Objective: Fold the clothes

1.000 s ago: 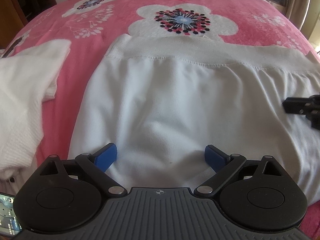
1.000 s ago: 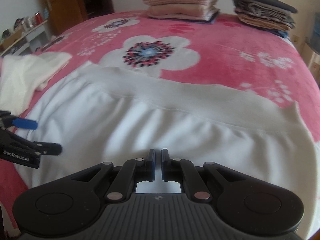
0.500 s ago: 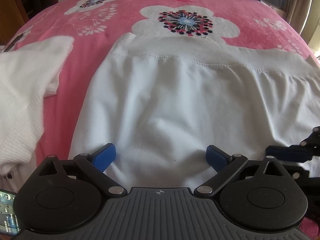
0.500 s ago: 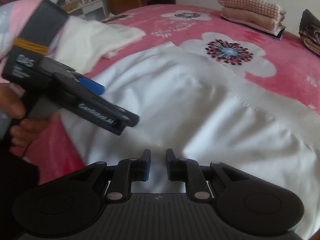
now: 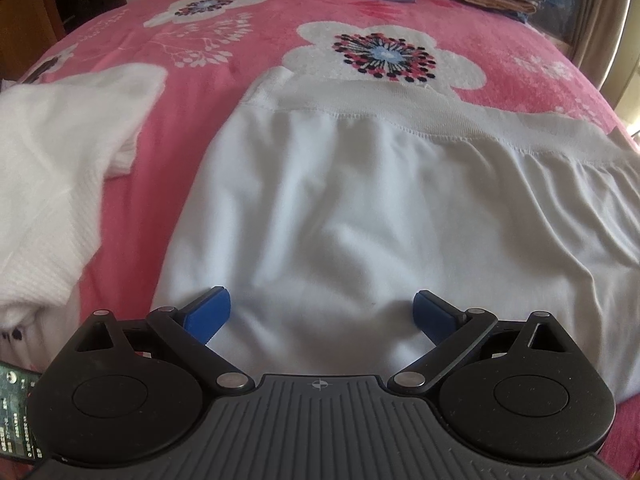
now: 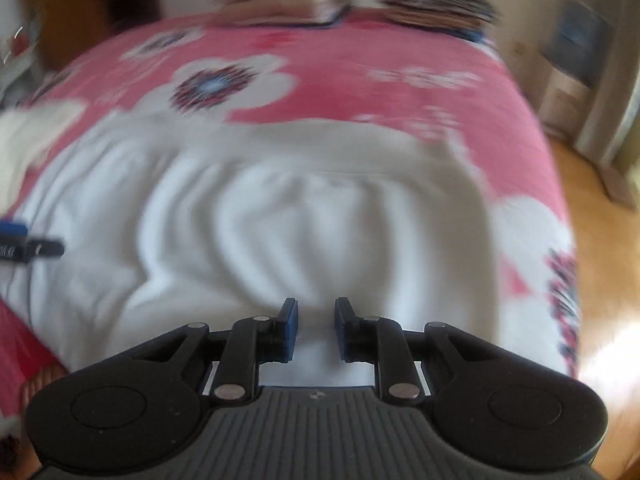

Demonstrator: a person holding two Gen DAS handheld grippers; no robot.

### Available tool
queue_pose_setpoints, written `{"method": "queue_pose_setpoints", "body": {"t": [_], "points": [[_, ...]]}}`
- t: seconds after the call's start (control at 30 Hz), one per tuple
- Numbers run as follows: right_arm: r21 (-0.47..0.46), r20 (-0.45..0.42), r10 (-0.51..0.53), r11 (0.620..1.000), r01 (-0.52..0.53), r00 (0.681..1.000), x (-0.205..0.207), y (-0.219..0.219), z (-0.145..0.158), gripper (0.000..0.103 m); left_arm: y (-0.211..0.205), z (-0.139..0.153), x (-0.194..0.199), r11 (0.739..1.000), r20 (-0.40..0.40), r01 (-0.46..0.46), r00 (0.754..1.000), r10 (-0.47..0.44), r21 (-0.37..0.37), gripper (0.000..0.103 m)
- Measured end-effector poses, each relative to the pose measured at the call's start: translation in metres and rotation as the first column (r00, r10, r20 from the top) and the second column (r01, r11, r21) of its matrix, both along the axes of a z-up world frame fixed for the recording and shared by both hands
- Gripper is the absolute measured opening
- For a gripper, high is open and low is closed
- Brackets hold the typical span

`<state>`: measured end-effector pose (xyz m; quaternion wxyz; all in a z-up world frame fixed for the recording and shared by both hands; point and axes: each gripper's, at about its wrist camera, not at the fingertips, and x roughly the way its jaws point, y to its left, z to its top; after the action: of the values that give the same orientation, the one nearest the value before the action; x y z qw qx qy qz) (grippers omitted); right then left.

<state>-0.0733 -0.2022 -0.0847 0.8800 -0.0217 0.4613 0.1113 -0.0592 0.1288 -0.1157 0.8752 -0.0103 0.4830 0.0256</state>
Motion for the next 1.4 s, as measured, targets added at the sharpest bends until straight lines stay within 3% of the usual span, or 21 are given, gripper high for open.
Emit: {"method": "queue_pose_setpoints", "body": {"t": [0.17, 0.4, 0.47, 0.5, 0.57, 0.73, 1.0, 1.13, 1.4], "points": [[-0.035, 0.085, 0.023, 0.999, -0.02, 0.996, -0.001, -0.003, 0.019, 0.022, 0.017, 0.009, -0.026, 0.999, 0.051, -0.023, 0.998, 0.025, -0.046, 0.099], [0.036, 0.105, 0.149, 0.987, -0.154, 0.983, 0.005, 0.041, 0.02, 0.023, 0.047, 0.013, -0.069, 0.99, 0.048, -0.11, 0.992, 0.115, -0.085, 0.099], [0.04, 0.091, 0.166, 0.985, -0.17, 0.982, 0.004, 0.051, 0.016, 0.034, 0.056, 0.01, -0.077, 0.984, 0.031, -0.143, 0.989, 0.147, -0.103, 0.099], [0.035, 0.089, 0.169, 0.984, -0.172, 0.982, 0.004, 0.055, 0.014, 0.046, 0.061, 0.009, -0.081, 0.981, 0.022, -0.161, 0.986, 0.164, -0.112, 0.099], [0.028, 0.085, 0.172, 0.984, -0.175, 0.981, 0.002, 0.061, 0.011, 0.048, 0.068, 0.006, -0.086, 0.972, 0.013, -0.191, 0.981, 0.194, -0.135, 0.099], [0.035, 0.042, 0.104, 0.994, -0.106, 0.994, 0.0, 0.051, 0.002, 0.059, 0.077, -0.004, -0.089, 0.948, 0.002, -0.231, 0.971, 0.238, -0.22, 0.095], [0.082, -0.035, -0.045, 0.995, 0.048, 0.998, -0.005, 0.03, -0.01, 0.065, 0.083, -0.008, -0.097, 0.931, 0.051, -0.227, 0.966, 0.252, -0.286, 0.08], [0.081, -0.027, -0.045, 0.996, 0.047, 0.999, -0.008, 0.032, -0.012, 0.07, 0.09, -0.009, -0.104, 0.911, 0.077, -0.276, 0.947, 0.313, -0.307, 0.066], [0.072, -0.028, -0.031, 0.997, 0.032, 0.999, -0.008, 0.035, -0.013, 0.075, 0.097, -0.008, -0.098, 0.883, 0.112, -0.282, 0.932, 0.345, -0.375, 0.061]]}}
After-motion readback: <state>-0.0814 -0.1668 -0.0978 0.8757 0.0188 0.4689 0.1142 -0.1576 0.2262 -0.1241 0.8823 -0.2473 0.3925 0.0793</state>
